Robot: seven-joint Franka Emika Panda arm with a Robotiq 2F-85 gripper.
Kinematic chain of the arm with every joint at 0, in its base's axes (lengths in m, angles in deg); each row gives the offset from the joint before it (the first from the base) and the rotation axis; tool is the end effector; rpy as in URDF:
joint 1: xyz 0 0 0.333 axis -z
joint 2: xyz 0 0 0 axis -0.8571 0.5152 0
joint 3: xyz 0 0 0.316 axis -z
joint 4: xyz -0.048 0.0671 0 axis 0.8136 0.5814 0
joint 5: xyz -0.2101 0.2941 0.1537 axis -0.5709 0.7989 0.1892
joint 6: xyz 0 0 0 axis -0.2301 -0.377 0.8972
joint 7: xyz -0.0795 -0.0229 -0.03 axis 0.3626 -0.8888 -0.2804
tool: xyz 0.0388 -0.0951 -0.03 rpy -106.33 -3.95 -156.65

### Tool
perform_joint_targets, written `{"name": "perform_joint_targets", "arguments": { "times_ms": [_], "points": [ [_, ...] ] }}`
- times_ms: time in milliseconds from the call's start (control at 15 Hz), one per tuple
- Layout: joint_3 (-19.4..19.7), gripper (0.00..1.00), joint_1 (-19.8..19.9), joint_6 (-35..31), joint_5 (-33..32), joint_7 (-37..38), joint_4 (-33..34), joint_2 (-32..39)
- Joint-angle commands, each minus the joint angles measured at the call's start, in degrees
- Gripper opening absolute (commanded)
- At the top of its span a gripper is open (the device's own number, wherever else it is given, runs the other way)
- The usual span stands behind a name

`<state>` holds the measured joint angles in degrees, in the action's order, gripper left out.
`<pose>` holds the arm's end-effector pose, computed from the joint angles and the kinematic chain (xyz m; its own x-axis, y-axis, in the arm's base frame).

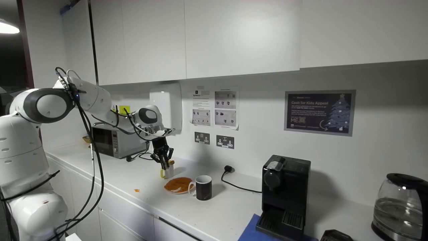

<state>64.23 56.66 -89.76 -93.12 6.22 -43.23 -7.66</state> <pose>0.4945 0.0030 0.4587 0.8246 0.4550 -0.3360 0.5554 -0.7640 0.3283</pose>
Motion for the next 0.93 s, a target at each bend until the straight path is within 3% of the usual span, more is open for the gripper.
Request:
{"name": "perform_joint_targets", "arguments": {
  "times_ms": [0, 867],
  "points": [
    [-1.0, 0.03, -0.7, -0.2, -1.9, 1.2, -0.2, -1.3],
    [-3.3, 0.03, -2.3, 1.1, -3.9, 0.9, 4.1, 1.7]
  ]
}}
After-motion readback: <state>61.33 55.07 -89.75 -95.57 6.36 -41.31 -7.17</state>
